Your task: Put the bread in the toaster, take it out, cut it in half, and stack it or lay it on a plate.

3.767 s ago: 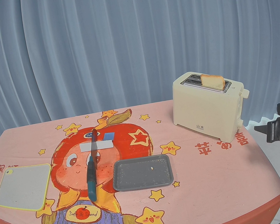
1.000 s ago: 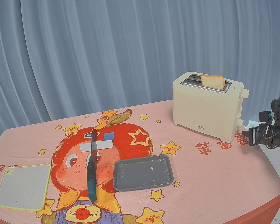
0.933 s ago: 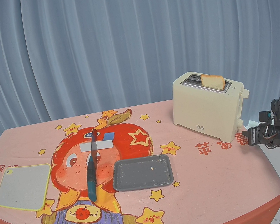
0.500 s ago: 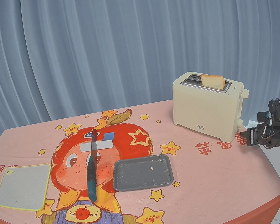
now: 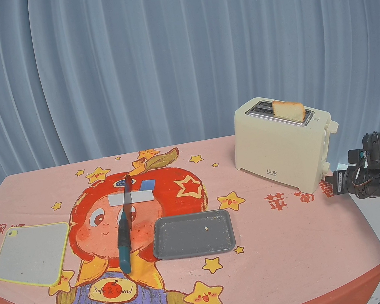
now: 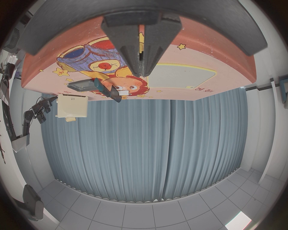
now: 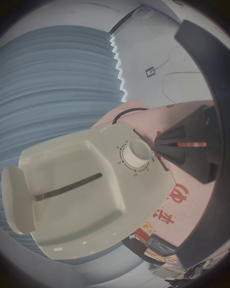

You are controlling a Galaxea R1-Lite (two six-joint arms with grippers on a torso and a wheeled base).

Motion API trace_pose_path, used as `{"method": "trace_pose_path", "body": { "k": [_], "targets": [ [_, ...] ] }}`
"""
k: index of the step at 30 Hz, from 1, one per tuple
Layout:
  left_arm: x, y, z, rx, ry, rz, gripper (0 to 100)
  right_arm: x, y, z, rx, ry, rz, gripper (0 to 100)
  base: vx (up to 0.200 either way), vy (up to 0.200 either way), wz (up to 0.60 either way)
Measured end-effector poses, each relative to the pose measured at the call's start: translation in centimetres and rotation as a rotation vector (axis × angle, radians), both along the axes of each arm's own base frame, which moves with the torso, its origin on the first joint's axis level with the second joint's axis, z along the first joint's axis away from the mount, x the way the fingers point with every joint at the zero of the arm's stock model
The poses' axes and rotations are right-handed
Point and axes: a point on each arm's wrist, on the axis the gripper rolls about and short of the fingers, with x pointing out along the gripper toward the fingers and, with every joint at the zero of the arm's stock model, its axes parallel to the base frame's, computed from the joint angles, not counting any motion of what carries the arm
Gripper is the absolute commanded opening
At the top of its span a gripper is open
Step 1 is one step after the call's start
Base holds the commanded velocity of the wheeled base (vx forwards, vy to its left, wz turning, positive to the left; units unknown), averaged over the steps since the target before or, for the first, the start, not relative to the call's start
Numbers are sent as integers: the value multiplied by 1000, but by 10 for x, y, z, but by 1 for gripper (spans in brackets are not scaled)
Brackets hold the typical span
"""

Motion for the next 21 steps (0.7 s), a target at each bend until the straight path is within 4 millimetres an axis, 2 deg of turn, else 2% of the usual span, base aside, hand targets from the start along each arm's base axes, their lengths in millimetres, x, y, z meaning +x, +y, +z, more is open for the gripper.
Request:
{"method": "trace_pose_path", "body": {
  "k": [21],
  "targets": [
    [0, 0, 0, 0, 0, 0, 0, -4, 5, 9, 2, -29, 17, 0, 0, 0, 0]
  ]
}}
